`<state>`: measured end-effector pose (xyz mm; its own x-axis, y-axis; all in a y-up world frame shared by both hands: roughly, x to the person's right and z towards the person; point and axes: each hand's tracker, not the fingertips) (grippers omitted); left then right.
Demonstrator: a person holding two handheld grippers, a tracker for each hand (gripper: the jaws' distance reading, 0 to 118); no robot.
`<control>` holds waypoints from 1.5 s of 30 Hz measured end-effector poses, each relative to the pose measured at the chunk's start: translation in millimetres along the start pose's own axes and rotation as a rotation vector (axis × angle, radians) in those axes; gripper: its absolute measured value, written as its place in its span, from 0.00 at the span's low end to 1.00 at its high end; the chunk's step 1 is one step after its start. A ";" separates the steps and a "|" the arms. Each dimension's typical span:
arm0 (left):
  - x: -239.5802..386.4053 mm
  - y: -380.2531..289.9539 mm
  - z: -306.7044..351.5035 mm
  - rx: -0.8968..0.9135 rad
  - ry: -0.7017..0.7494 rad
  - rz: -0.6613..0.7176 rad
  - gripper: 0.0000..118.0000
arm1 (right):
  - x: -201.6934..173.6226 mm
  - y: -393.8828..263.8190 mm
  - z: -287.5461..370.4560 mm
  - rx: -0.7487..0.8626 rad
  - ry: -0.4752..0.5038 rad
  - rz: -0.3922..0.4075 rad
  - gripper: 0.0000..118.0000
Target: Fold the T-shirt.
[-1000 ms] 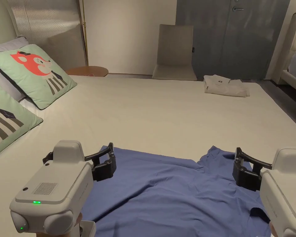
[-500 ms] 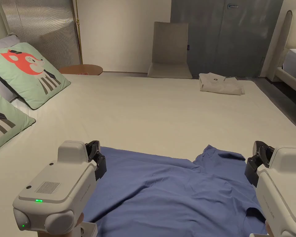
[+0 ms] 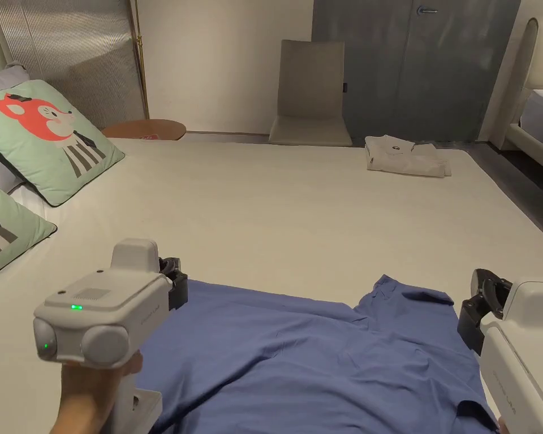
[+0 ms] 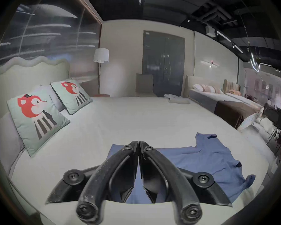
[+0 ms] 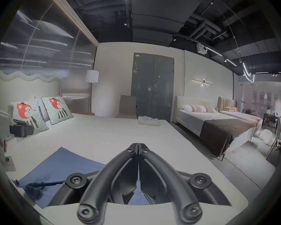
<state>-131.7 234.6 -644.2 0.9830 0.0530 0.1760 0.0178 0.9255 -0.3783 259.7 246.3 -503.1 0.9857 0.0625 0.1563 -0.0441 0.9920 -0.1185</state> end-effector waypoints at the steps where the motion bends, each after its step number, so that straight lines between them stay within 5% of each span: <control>1: -4.9 4.3 -13.4 -0.031 -0.016 0.003 0.00 | 0.3 -0.8 -4.2 -0.002 -0.001 0.001 0.00; 10: -48.3 25.3 -153.5 -0.279 -0.006 0.086 0.03 | 6.3 -10.8 -66.6 -0.064 -0.017 0.009 0.00; 14: -58.6 18.9 -209.3 -0.393 0.017 0.105 0.63 | 10.6 -18.9 -97.1 -0.102 -0.026 0.007 0.00; 17: -62.1 4.9 -245.8 -0.465 0.030 0.071 0.78 | 14.1 -26.7 -118.8 -0.135 -0.034 0.012 0.00; 22: -59.3 -22.8 -286.9 -0.551 0.073 0.045 0.74 | 21.1 -41.1 -142.0 -0.181 -0.053 0.022 0.00; 25: -51.7 -39.2 -293.7 -0.581 0.061 0.030 0.42 | 29.0 -47.6 -148.1 -0.208 -0.059 0.023 0.00; 29: -47.1 -50.2 -296.2 -0.534 0.066 -0.064 0.34 | 32.4 -49.6 -150.0 -0.245 -0.063 0.016 0.00; 30: -46.6 -49.2 -294.2 -0.536 0.043 -0.054 0.24 | 35.5 -50.4 -151.5 -0.254 -0.058 0.006 0.00; 31: -45.3 -48.3 -291.3 -0.522 0.039 -0.055 0.03 | 42.0 -51.1 -160.5 -0.273 -0.048 -0.011 0.00; 35: -51.2 -36.2 -267.5 -0.409 0.051 -0.043 0.02 | 60.8 -56.9 -195.1 -0.382 -0.021 -0.081 0.01; 36: -48.2 -31.5 -256.1 -0.397 0.041 -0.024 0.02 | 65.9 -59.9 -204.4 -0.406 -0.029 -0.106 0.06; 37: -48.5 -26.2 -244.4 -0.363 0.031 -0.006 0.02 | 72.9 -64.9 -218.5 -0.456 -0.036 -0.126 0.21; 38: -49.2 -20.9 -234.7 -0.341 0.014 -0.007 0.02 | 77.3 -70.1 -231.4 -0.511 -0.035 -0.115 0.52; 40: -45.7 -9.2 -213.6 -0.309 0.001 -0.012 0.02 | 86.4 -84.2 -256.7 -0.627 -0.053 -0.132 0.84; 45: -40.7 8.4 -181.1 -0.251 -0.039 -0.037 0.02 | 84.6 -112.6 -286.2 -0.762 -0.057 -0.160 0.86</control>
<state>-138.4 172.4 -819.2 0.9730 0.0402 0.2271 0.1031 0.8051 -0.5842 394.5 108.4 -757.2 0.9599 -0.0488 0.2760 0.2419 0.6414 -0.7281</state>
